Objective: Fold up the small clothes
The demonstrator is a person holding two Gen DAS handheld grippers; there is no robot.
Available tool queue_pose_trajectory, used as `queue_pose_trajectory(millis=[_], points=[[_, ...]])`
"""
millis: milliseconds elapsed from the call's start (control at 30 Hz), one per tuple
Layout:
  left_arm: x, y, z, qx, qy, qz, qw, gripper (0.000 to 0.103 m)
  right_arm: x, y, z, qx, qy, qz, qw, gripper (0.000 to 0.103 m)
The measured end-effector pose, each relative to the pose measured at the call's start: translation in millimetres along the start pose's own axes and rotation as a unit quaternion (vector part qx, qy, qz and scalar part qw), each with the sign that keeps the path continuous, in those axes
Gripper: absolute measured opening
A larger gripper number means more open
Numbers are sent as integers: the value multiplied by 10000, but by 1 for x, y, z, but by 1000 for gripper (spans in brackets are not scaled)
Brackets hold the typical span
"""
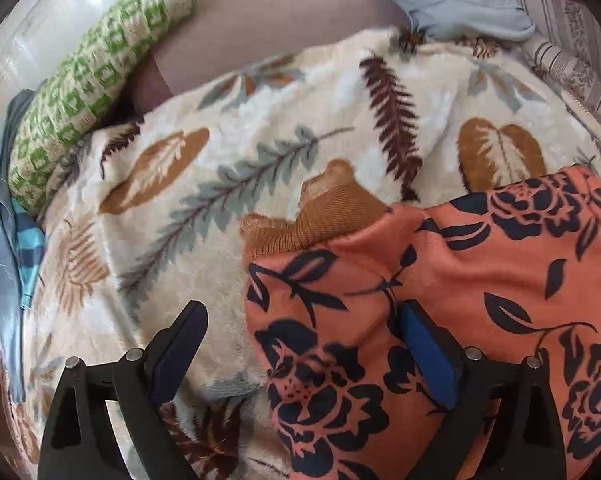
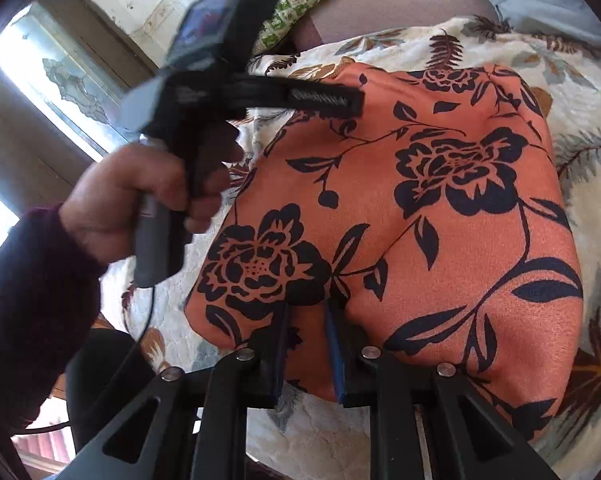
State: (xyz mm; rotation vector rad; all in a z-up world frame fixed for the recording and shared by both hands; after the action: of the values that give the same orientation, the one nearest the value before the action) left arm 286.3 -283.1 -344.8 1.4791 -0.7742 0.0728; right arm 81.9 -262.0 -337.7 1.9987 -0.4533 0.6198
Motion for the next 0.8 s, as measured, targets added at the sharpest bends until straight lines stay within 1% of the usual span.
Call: queue_pose_trajectory(millis=[33, 67, 133, 167, 233, 300, 367, 400, 467, 500, 533, 567, 600, 667, 700, 733, 767, 800], points=[[2, -3, -4, -31, 155, -1, 9999, 103, -1, 0, 4, 188, -162, 6, 9997, 22], [4, -6, -5, -114, 220, -25, 9997, 103, -5, -1, 8, 378, -341, -8, 9987, 22], [8, -10, -6, -184, 135, 114, 9997, 103, -10, -1, 14, 732, -664, 30, 9951, 22], [8, -10, -7, -215, 165, 181, 9995, 103, -14, -1, 15, 850, -722, 16, 9938, 20], [7, -6, -8, -352, 365, 292, 9983, 103, -19, -1, 20, 957, -827, 32, 9920, 14], [3, 5, -13, -409, 453, 428, 9972, 103, -23, -2, 26, 1118, -1059, 26, 9881, 7], [0, 26, -20, -564, 615, 579, 9948, 102, -25, -1, 29, 1273, -1216, -7, 9844, 6], [-4, 39, -25, -618, 674, 683, 9935, 102, -26, 0, 29, 1269, -1199, -34, 9846, 6], [-19, 70, -33, -656, 625, 891, 9919, 102, -26, 7, 25, 1107, -1017, -91, 9886, 6], [-29, 85, -34, -735, 563, 992, 9908, 102, -24, 13, 23, 983, -873, -79, 9913, 8], [-39, 97, -35, -797, 489, 1075, 9898, 102, -19, 22, 22, 854, -723, 57, 9937, 11], [-50, 105, -35, -787, 398, 1127, 9897, 102, -12, 32, 22, 702, -582, 267, 9955, 11], [-61, 109, -34, -701, 292, 1125, 9907, 102, -3, 42, 24, 569, -499, 491, 9959, 11], [-82, 107, -27, -561, 80, 1046, 9929, 102, 12, 56, 33, 345, -566, 885, 9939, 11], [-92, 103, -24, -442, -37, 995, 9940, 102, 19, 59, 41, 116, -637, 1031, 9926, 11], [-99, 98, -21, -288, -142, 1016, 9943, 102, 23, 59, 50, -147, -703, 1084, 9915, 11], [-101, 96, -20, -186, -210, 1152, 9929, 103, 24, 54, 59, -377, -787, 1029, 9909, 11], [-103, 95, -20, -114, -297, 1246, 9917, 103, 22, 43, 69, -533, -963, 870, 9901, 11]])
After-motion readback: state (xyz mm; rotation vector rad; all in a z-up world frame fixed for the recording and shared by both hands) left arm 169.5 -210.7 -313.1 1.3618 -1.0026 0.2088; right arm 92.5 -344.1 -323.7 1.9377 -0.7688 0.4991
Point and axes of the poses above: each gripper's, at about its wrist camera, not at the fingertips, and y roughly against the way its jaws point, z to its right, x to its top, the point moved 10 cm from there along -y, roughly the way its jaws point, and after that the axes turned 11 degrees about y, right-handed, at the moved point
